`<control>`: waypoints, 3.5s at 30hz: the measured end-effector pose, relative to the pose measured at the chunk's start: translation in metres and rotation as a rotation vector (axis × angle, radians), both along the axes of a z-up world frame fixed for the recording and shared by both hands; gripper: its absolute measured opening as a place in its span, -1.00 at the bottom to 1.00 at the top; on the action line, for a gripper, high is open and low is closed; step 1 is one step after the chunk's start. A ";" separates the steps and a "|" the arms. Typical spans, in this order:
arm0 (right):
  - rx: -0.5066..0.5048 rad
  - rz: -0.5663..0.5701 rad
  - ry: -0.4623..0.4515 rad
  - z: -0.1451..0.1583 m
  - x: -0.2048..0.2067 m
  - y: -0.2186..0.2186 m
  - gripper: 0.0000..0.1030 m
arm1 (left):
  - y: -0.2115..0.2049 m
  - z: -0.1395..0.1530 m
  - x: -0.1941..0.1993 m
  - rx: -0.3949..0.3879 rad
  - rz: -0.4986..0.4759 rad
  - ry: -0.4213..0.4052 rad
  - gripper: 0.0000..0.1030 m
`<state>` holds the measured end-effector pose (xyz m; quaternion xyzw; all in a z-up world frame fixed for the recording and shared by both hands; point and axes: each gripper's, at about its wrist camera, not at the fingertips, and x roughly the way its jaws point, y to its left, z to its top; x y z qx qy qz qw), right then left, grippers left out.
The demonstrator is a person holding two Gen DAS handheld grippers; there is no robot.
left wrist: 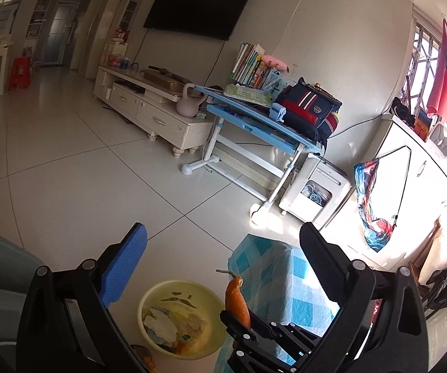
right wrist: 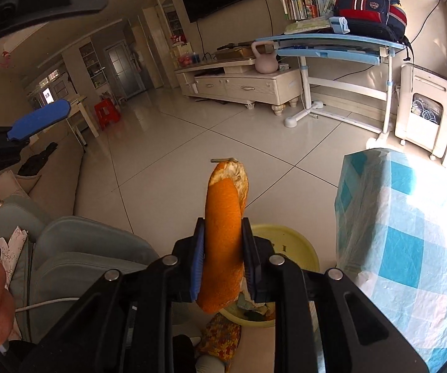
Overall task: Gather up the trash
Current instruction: 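Carry the bag and peel over the yellow bucket and open both tools, then move the right tool to the red snack bag while the left tool moves to the small white bag, then grasp the red snack bag with the right tool, then grasp the small white plastic bag with the left tool while the right tool holds the snack bag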
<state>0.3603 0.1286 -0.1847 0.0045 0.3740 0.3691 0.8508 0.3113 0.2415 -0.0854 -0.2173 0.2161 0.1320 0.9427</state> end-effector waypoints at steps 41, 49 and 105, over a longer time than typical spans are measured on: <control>-0.164 -0.514 0.106 -0.025 0.035 -0.330 -0.72 | -0.207 -0.068 0.078 0.214 -0.498 0.251 0.86; -0.293 -0.228 0.212 -0.021 -0.056 -0.345 -0.72 | -0.284 -0.112 0.123 0.251 -0.641 0.327 0.86; -0.168 -0.362 0.246 -0.029 -0.072 -0.317 -0.11 | -0.261 -0.149 0.009 0.350 -0.709 0.405 0.55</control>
